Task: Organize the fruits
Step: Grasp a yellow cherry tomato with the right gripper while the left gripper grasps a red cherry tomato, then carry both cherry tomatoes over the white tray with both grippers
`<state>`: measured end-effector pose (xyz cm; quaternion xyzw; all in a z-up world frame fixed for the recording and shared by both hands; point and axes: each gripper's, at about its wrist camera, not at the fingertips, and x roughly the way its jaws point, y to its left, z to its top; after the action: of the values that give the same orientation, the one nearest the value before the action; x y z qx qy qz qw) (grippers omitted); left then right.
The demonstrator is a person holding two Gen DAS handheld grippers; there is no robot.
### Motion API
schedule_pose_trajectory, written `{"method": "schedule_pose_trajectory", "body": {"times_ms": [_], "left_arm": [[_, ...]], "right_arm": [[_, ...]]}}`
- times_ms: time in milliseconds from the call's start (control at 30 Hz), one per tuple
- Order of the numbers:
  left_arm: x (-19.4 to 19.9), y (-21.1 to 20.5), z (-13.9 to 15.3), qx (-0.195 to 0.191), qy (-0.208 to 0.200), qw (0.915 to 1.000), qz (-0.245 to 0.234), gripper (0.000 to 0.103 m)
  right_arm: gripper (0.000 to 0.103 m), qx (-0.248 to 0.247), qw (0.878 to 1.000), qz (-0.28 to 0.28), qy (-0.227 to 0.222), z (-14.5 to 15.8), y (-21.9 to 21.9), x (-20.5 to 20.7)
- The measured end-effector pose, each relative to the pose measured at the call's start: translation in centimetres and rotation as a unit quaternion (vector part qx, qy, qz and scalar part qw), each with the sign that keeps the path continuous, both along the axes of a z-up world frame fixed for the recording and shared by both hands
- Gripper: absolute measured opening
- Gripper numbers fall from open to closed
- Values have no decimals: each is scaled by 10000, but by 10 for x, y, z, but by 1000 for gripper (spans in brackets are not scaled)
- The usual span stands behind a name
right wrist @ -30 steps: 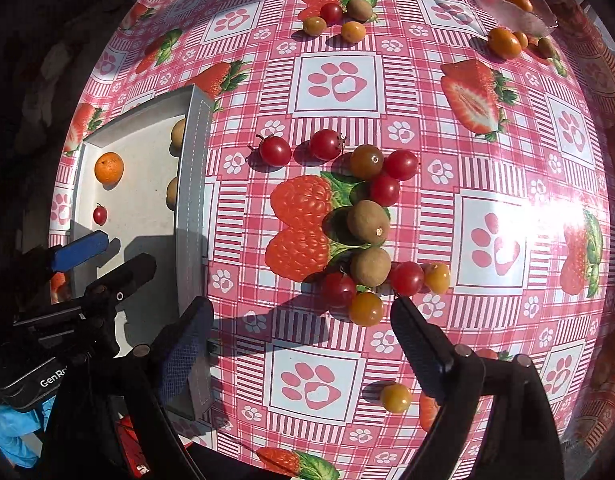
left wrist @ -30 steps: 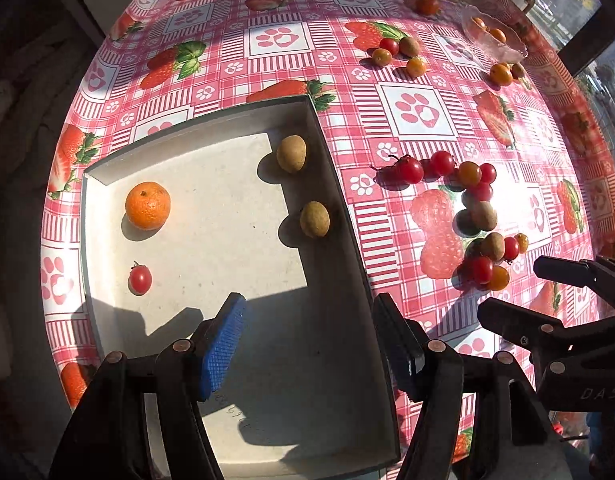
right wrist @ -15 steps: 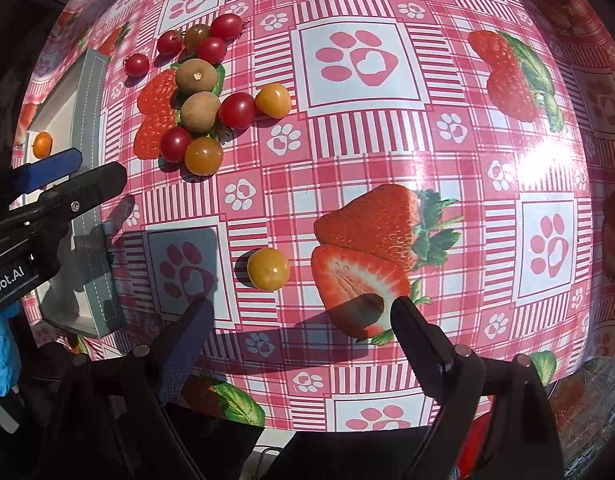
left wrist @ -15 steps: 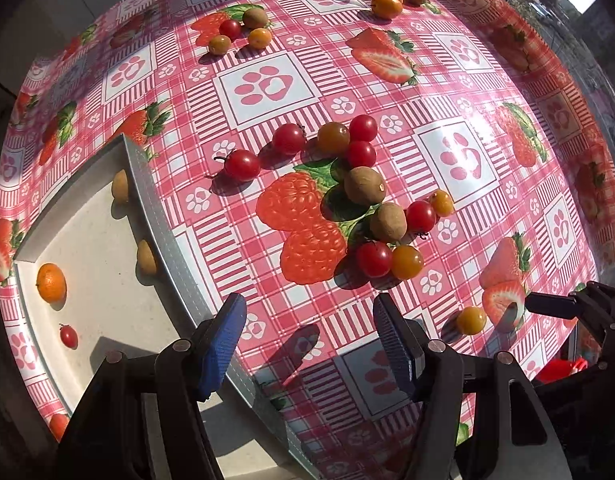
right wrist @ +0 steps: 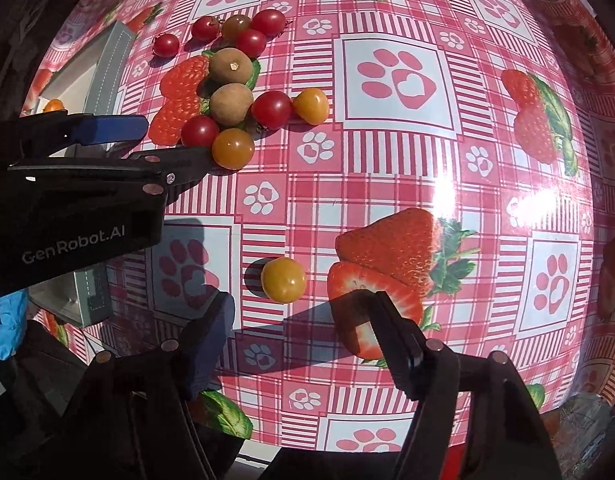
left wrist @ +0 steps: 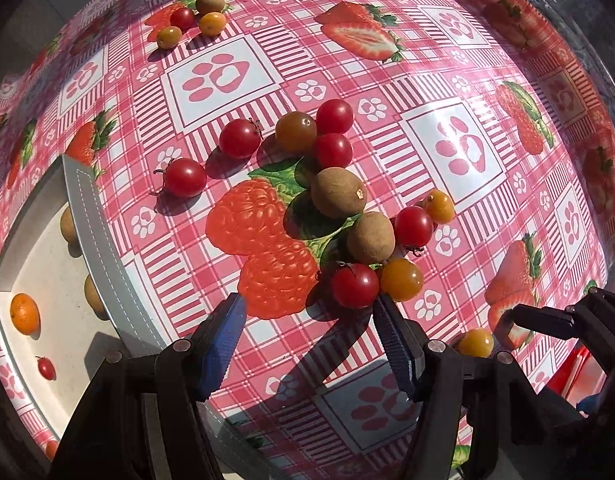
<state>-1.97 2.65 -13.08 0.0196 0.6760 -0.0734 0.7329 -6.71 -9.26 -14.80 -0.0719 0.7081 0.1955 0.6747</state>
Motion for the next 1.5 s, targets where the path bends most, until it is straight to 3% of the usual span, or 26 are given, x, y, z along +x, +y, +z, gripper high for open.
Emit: {"method": "schedule_pose_trajectory", "body": {"times_ms": [200, 267, 367, 433, 500, 633, 800, 1200, 1500], "left_arm": [[8, -12, -6, 161, -36, 9999, 49, 67], [8, -13, -6, 213, -43, 9997, 84, 66], [9, -14, -7, 281, -57, 9995, 116, 52], [6, -15, -5, 269, -42, 9995, 138, 32], [7, -13, -4, 173, 14, 9996, 237, 23], [7, 1, -4, -280, 173, 9973, 658, 23], [3, 6, 0, -571, 200, 9938, 928, 23], [-25, 9, 25, -656, -40, 9932, 964, 23], [-49, 53, 46, -676, -286, 9890, 1284, 23]], "right_arm": [[58, -40, 9998, 122, -127, 2, 13, -1], [46, -44, 9998, 144, -145, 3, 17, 1], [25, -10, 9997, 217, -140, 5, 20, 3], [25, 24, 9996, 243, -126, 6, 22, 4], [25, 133, 9998, 168, -58, 8, 19, 9], [25, 328, 9994, -52, 31, 17, 3, 16], [25, 467, 9985, -276, 111, 22, -17, 22], [25, 514, 9979, -342, 170, 23, -19, 22], [25, 539, 9985, -14, 39, 36, 11, 27]]}}
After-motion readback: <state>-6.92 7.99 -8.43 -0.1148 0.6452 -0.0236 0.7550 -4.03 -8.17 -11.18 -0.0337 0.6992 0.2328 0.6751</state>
